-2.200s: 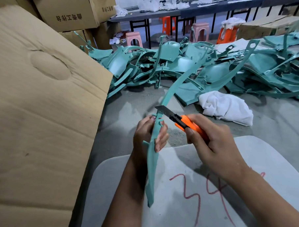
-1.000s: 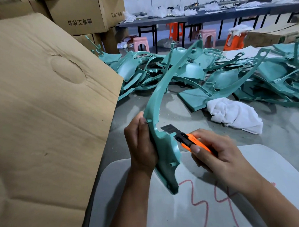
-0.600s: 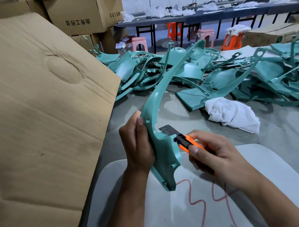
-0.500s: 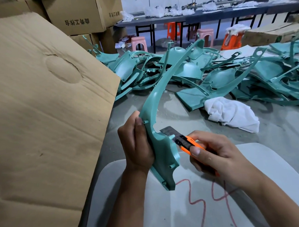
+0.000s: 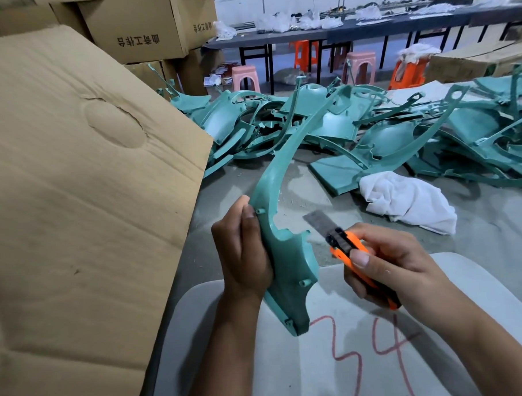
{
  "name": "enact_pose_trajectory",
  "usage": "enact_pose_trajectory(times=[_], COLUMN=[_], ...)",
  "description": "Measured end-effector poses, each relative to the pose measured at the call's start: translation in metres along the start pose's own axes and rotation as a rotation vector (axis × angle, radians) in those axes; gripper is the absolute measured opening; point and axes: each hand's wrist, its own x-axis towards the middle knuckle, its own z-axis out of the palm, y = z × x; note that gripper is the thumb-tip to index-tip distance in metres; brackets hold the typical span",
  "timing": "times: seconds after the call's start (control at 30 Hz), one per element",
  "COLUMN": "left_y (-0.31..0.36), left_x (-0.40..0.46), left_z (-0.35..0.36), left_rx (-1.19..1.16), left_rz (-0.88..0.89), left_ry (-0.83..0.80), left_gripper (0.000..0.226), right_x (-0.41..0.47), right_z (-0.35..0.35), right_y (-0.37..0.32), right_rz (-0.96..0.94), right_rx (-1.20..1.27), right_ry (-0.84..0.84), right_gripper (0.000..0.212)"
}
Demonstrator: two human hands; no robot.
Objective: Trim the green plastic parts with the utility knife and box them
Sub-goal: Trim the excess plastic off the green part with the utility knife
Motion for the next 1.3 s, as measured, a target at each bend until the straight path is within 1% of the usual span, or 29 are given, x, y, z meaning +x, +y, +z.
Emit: enact_pose_trajectory(times=[0.07,0.13,0.2,0.23,0.33,0.4,0.47,0.57,0.73,0.83,0.9,1.13,1.23,1.3], left_y=[-0.002,-0.001,0.000,-0.001,0.000,0.003,0.005,0.006,0.004,0.004,0.004,0.001,-0.001,-0.002], left_x=[0.000,-0.001,-0.004,-0.006,-0.010,-0.012,-0.012,-0.009,-0.008,-0.009,-0.008,-0.009,-0.006,-0.007], left_z=[0.001,0.004,0.007,0.009,0.012,0.015,0.019,0.019,0.016,0.016,0.017,0.019,0.019,0.019], left_rx=[0.028,0.026,0.025,0.029,0.033,-0.004,-0.061,-0.094,-0.200,-0.230,-0.243,-0.231,-0.263,-0.230], left_rz=[-0.028,-0.069,-0.115,-0.134,-0.193,-0.261,-0.333,-0.381,-0.529,-0.516,-0.515,-0.527,-0.564,-0.544], left_ry=[0.010,-0.005,-0.029,-0.039,-0.088,-0.114,-0.118,-0.113,-0.140,-0.186,-0.188,-0.173,-0.126,-0.145], left_gripper=[0.032,0.033,0.035,0.036,0.038,0.037,0.035,0.035,0.040,0.035,0.031,0.035,0.031,0.036], right_x=[0.000,0.004,0.007,0.008,0.008,0.007,0.007,0.010,0.010,0.010,0.011,0.007,0.005,0.006], right_z=[0.003,0.010,0.016,0.017,0.009,0.003,0.002,0.010,0.012,0.015,0.021,0.013,0.014,0.018], right_y=[0.002,0.004,0.006,0.007,0.008,0.008,0.008,0.009,0.008,0.010,0.011,0.009,0.008,0.008], right_rz=[-0.056,-0.146,-0.210,-0.221,-0.200,-0.190,-0.203,-0.242,-0.271,-0.278,-0.286,-0.280,-0.299,-0.284], right_rx=[-0.035,-0.213,-0.391,-0.422,-0.414,-0.410,-0.440,-0.523,-0.549,-0.593,-0.606,-0.545,-0.539,-0.534], right_ry=[0.073,0.147,0.153,0.145,0.111,0.106,0.134,0.190,0.163,0.251,0.282,0.200,0.212,0.232], right_gripper=[0.015,0.018,0.017,0.014,0.013,0.013,0.012,0.011,0.010,0.009,0.009,0.008,0.008,0.009])
